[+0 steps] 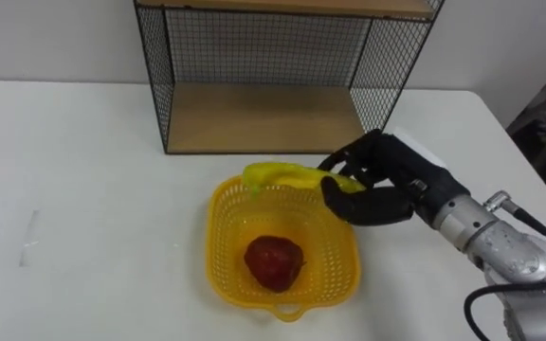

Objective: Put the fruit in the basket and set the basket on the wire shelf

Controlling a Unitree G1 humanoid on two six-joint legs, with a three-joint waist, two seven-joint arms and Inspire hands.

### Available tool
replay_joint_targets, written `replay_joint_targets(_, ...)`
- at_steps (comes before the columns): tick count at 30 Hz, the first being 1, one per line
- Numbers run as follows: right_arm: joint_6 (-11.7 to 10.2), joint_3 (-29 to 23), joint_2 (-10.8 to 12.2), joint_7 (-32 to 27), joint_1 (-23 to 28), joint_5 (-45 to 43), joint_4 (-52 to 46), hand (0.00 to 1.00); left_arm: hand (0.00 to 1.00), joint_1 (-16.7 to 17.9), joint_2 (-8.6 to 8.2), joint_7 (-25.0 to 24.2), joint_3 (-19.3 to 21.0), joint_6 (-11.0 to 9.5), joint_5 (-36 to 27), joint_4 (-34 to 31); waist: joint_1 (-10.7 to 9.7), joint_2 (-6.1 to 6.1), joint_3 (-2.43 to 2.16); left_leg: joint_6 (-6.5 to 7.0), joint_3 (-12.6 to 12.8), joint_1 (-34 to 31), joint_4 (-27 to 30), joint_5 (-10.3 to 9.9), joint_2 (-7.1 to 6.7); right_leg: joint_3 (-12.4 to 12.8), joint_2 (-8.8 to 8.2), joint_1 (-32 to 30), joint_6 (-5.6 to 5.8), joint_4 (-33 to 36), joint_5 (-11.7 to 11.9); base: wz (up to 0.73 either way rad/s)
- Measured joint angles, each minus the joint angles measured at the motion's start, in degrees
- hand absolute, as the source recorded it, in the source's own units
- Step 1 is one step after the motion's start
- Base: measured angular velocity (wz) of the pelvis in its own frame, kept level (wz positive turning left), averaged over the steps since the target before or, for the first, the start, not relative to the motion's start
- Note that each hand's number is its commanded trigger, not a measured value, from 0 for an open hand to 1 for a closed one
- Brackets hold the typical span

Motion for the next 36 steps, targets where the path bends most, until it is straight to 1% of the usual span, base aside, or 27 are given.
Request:
replay_joint_targets(3, 0.5, 0.8, 0.0, 1.2, 0.0, -0.6, 0.9, 0.00, 0.00, -0.6, 0.09, 0.0, 0.0, 0.0, -0.5, -0.1, 0.2, -0.57, 0.09, 0.01, 0.1, 0.0, 0.1, 0.0, 0.00, 0.1, 0.01, -0.1, 0.00, 0.0, 0.0, 0.00)
replay_joint_targets(6, 0.5, 1.7, 0.0, 2.1, 0.1, -1.9, 0.9, 0.00, 0.00, -0.8, 0.12, 0.1, 0.0, 0.0, -0.5, -0.2, 0.4, -0.80, -0.02, 0.01, 0.0, -0.1, 0.0, 0.0, 0.00, 0.1, 0.02, -0.2, 0.00, 0.0, 0.0, 0.00)
replay_joint_targets(11, 0.5, 1.6, -0.1, 2.1, 0.4, -2.4, 0.9, 0.00, 0.00, -0.8, 0.40, 0.3, 0.0, 0.0, -2.8, -0.9, 0.3, -0.66, 0.02, 0.01, 0.1, -0.1, 0.0, 0.0, 0.03, 0.1, 0.03, -0.1, 0.00, -0.1, 0.0, 0.00)
replay_joint_targets(16, 0.5, 1.6, -0.1, 1.9, 0.7, -2.5, 0.9, 0.00, 0.00, -0.8, 0.42, 0.6, 0.0, 0.1, -4.6, -1.2, 0.2, -0.18, 0.06, 0.01, 0.1, 0.0, -0.1, 0.0, 0.03, 0.1, 0.03, 0.1, 0.00, 0.0, 0.0, 0.00)
replay_joint_targets(22, 0.5, 1.6, -0.1, 1.9, 0.7, -2.8, 0.9, 0.00, 0.00, -0.6, 0.40, 1.3, 0.0, 0.1, -4.7, -1.2, 0.2, 0.58, -0.07, 0.01, 0.1, 0.0, -0.1, 0.0, 0.03, 0.1, 0.04, 0.1, -0.06, 0.0, 0.1, 0.00)
replay_joint_targets(29, 0.5, 1.5, -0.1, 0.9, 1.5, -2.7, 0.9, 0.00, 0.00, -0.5, 0.41, 1.8, 0.0, 0.1, -4.9, -1.2, 0.2, 0.53, -0.09, 0.01, 0.1, 0.2, 0.0, 0.0, 0.02, 0.0, 0.01, 0.3, -0.05, 0.0, 0.1, 0.00)
replay_joint_targets(31, 0.5, 1.5, -0.1, 0.4, 1.9, -1.7, 1.0, 0.00, 0.00, 0.4, 0.41, 1.8, 0.0, 0.0, -6.0, -1.2, 0.3, 0.54, -0.08, 0.01, 0.1, 0.5, 0.0, 0.0, 0.02, 0.1, 0.03, 0.4, -0.05, 0.0, 0.1, 0.00)
replay_joint_targets(36, 0.5, 1.5, -0.1, -1.1, 2.8, 0.5, 1.2, 0.00, 0.00, 0.7, 0.33, 1.9, 0.1, 0.1, -6.0, -1.2, 0.3, 0.59, -0.04, 0.01, 0.1, 0.5, -0.1, 0.0, 0.03, 0.2, 0.07, 0.6, -0.04, 0.0, 0.1, 0.00)
